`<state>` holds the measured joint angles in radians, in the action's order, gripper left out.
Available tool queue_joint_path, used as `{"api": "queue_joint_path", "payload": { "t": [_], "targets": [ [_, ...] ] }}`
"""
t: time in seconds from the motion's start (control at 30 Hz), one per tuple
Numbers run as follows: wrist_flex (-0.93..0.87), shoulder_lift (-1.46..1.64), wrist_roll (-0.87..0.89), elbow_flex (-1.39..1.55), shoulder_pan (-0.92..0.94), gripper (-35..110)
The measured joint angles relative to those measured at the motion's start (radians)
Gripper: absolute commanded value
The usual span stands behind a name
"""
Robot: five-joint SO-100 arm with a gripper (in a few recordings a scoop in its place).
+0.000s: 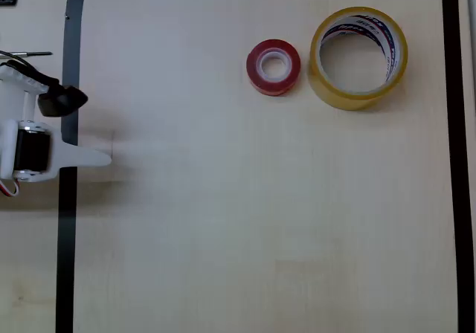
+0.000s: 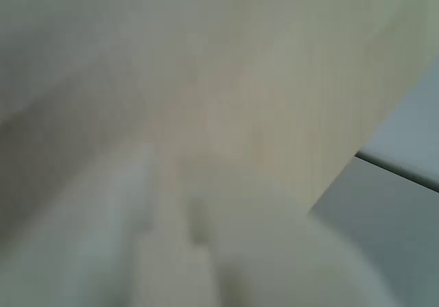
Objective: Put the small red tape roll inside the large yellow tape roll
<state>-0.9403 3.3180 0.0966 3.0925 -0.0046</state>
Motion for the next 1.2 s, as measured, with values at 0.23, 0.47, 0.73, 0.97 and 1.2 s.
{"api": "queue_joint_path", "payload": {
  "t": [0.23,0.47,0.73,0.97,1.2],
  "targets": [
    [0.0,0.0,0.0,0.0,0.0,0],
    [-0.017,0.0,0.0,0.0,0.0,0],
    [-0.138,-0.002,0.0,-0.067,-0.015,0],
    [-0.173,-0.278,0.0,-0.364,-0.083,0],
    [-0.156,-0.715,0.0,-0.657,-0.156,0]
  ]
}}
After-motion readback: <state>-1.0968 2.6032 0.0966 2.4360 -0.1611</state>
